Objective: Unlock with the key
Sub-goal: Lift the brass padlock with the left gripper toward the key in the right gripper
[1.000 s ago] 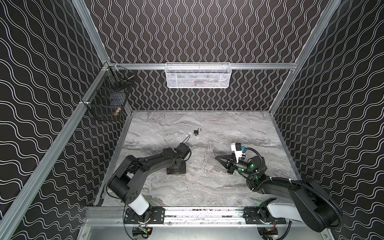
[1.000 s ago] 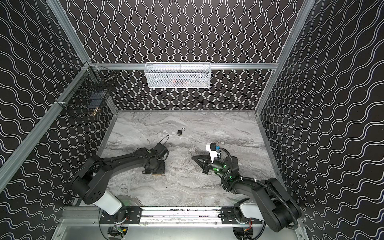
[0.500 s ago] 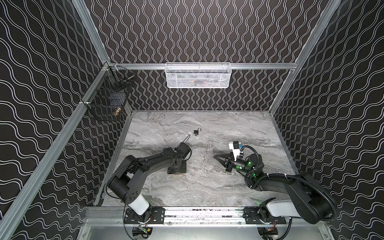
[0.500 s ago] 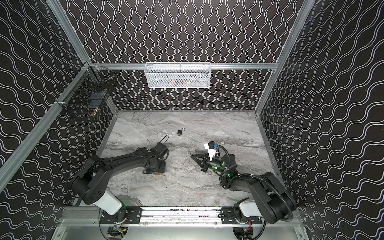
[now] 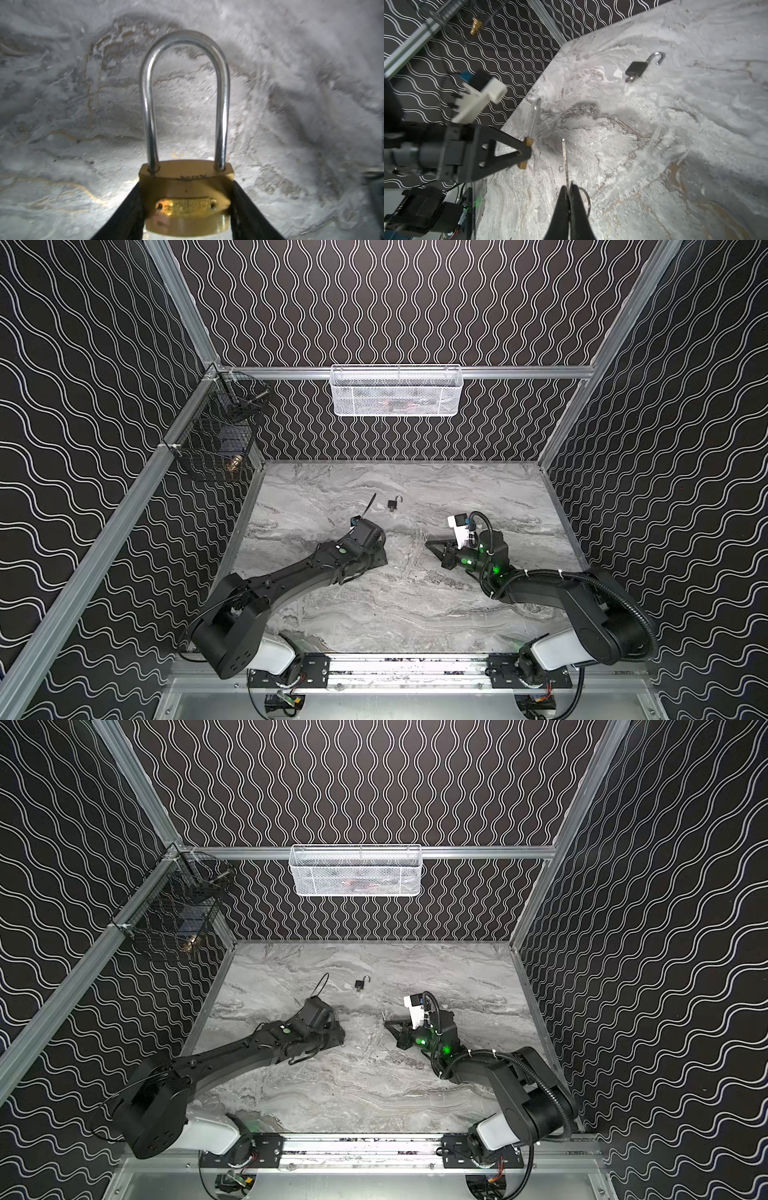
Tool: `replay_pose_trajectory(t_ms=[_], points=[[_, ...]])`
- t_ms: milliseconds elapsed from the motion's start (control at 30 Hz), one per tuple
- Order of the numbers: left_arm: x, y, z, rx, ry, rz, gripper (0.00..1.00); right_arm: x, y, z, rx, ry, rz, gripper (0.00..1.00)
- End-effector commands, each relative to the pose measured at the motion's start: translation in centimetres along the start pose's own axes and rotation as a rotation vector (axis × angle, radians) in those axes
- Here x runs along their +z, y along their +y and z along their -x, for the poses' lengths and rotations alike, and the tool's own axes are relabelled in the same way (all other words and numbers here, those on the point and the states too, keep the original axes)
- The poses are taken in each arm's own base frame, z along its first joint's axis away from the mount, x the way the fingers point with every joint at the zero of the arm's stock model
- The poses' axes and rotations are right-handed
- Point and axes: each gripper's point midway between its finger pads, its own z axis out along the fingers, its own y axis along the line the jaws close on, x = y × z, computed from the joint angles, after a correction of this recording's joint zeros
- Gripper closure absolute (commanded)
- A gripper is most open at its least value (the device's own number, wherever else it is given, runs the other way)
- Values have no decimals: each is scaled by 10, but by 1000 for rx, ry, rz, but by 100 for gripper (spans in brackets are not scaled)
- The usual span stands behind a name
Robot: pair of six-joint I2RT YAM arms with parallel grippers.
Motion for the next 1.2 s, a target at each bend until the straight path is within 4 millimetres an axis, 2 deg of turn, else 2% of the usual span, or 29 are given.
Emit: replay_pose_trajectory(t_ms=[0, 367, 600, 833, 1167], points=[[-8, -29, 38, -51, -165, -85, 57, 2, -2, 0, 5, 10, -12, 100], [-5, -86, 63, -69, -320, -249, 59, 7, -2, -2, 22, 18, 4, 100], [17, -112, 71, -85, -331, -276, 60, 7, -1, -1, 3, 18, -8, 100], [22, -124, 75, -93, -349, -290, 60, 11, -1, -2, 10, 29, 4, 100], [28, -130, 68, -103, -330, -310, 60, 12, -1, -1, 0, 32, 1, 100]])
